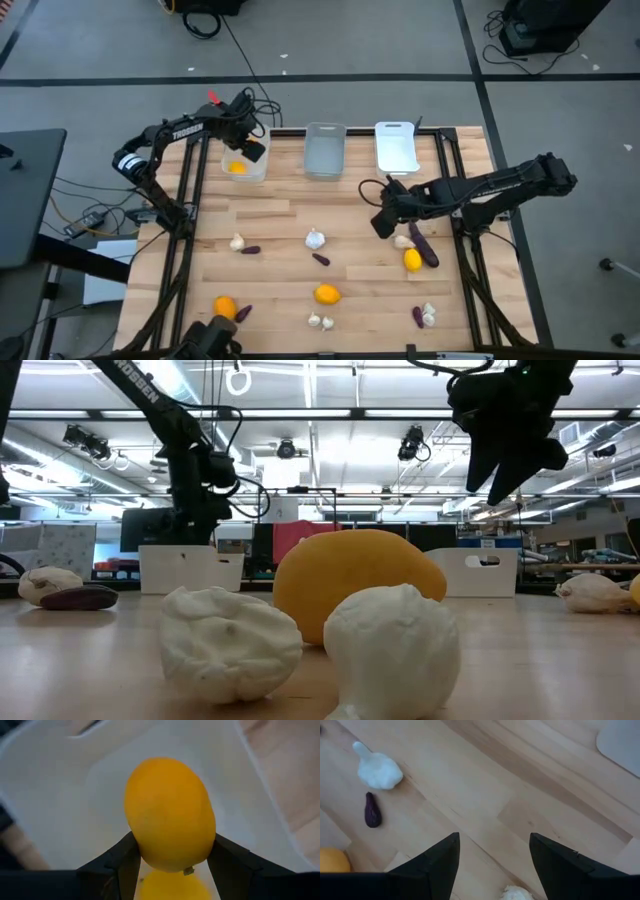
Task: Sort produce into baskets
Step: Put the lemon into the left white bin
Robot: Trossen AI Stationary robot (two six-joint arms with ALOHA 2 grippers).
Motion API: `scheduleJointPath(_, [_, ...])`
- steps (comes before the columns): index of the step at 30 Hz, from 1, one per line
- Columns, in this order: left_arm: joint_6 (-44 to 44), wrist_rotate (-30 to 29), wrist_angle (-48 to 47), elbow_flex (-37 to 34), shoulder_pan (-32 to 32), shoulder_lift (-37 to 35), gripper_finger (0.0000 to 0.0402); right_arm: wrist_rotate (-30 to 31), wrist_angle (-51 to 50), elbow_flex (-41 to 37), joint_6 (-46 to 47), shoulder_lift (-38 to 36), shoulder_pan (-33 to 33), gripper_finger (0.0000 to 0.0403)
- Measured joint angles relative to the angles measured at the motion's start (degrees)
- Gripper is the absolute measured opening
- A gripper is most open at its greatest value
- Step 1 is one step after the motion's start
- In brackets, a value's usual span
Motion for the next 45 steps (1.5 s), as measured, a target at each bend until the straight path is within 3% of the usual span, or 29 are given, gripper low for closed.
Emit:
scheduleJointPath(5, [-0.01, -6.03, 0.3, 0.0, 0.07, 0.0, 0.0209, -1.42, 2.16, 0.0, -1.03, 0.0, -1.28, 0.025])
scheduleJointPath(9, [-1.43, -7.18, -0.33, 0.0, 0.07, 0.0, 0.0217, -1.53, 2.88, 0.0, -1.47, 0.0, -1.94, 0.025])
scheduleJointPath(18, [-1.38, -7.37, -4.56, 0.72, 0.03, 0.0, 0.0304, -1.58, 3.54, 0.0, 0.57, 0.0, -2.16, 0.0254])
scheduleJointPath(22, [-1.32, -7.03, -8.14, 3.56, -0.08, -0.02, 0.0315, -1.4, 4.73, 0.0, 2.01, 0.0, -2.16, 0.0254])
scheduleJointPath(31, [2.57, 1.47, -8.42, 7.89, -5.08, -7.84, 0.029, -0.05, 9.7, 0.0, 5.53, 0.0, -2.11, 0.0252])
scheduleJointPath(36, [3.68, 12.65, -5.87, 8.0, -11.27, -12.84, 0.0277, 1.13, 14.98, 0.0, 7.14, 0.0, -1.72, 0.0252])
scheduleJointPath(40, [4.57, 20.03, -2.05, 8.0, -18.99, -14.24, 0.0271, 2.28, 25.93, 0.0, 5.15, 0.0, -1.37, 0.0252])
scheduleJointPath(45, [1.61, 18.97, 2.11, 7.98, -30.23, -14.16, 0.0264, 5.42, 42.77, 0.09, -5.4, -0.04, 1.4, 0.0252])
